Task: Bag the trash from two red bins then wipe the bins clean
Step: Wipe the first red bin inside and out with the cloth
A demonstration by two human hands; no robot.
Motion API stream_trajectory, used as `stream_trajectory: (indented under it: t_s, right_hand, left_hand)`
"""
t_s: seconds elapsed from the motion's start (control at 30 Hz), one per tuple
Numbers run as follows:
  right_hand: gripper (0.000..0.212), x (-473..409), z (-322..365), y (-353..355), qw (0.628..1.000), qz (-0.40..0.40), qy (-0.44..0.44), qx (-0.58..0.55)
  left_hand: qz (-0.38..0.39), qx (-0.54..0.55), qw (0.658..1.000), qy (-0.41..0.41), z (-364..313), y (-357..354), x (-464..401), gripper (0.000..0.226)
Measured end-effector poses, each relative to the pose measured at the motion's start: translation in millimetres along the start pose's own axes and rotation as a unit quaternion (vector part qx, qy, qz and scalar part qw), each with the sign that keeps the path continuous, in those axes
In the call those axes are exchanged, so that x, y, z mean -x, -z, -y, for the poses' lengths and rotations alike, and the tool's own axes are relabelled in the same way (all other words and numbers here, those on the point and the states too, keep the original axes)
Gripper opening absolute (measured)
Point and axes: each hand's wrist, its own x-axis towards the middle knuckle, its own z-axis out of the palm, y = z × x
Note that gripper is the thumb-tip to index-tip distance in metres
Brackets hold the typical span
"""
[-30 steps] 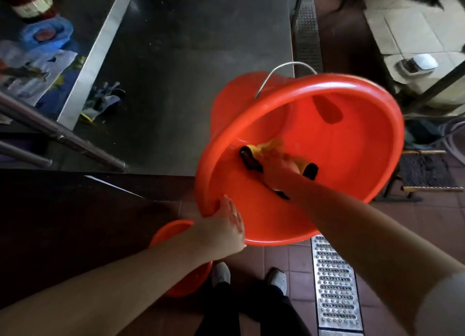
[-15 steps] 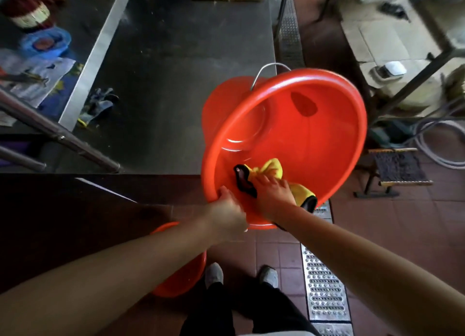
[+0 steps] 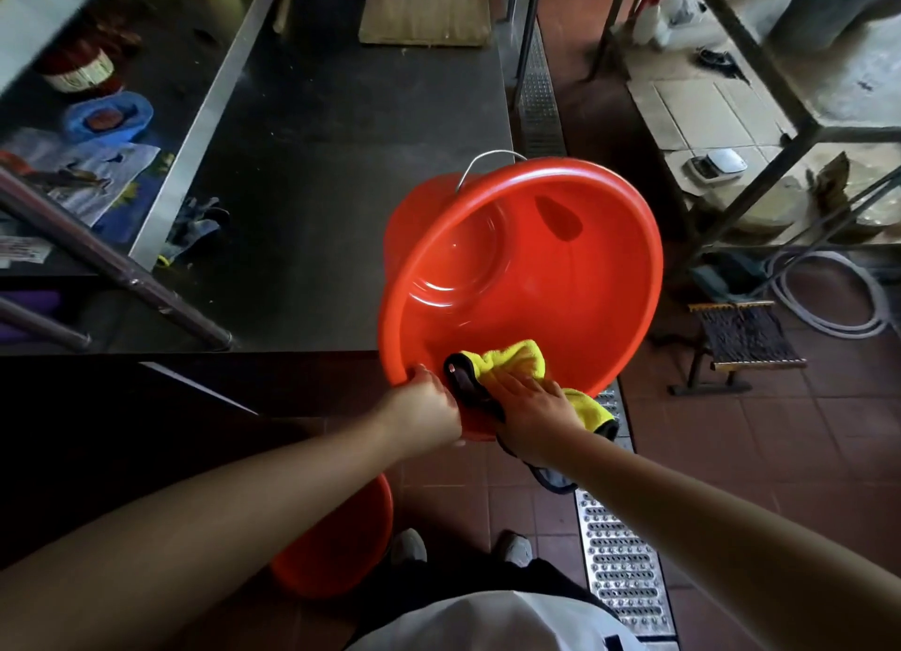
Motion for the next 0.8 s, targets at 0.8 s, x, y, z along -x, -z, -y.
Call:
stream_trajectory:
  t_s: [0.8]
  right_hand:
    - [0.053, -137, 2, 16, 0.999, 0.009, -0.004, -0.03]
  left_hand:
    - [-0.083, -0.071, 0.994, -0.006, 4, 2, 1, 0.035]
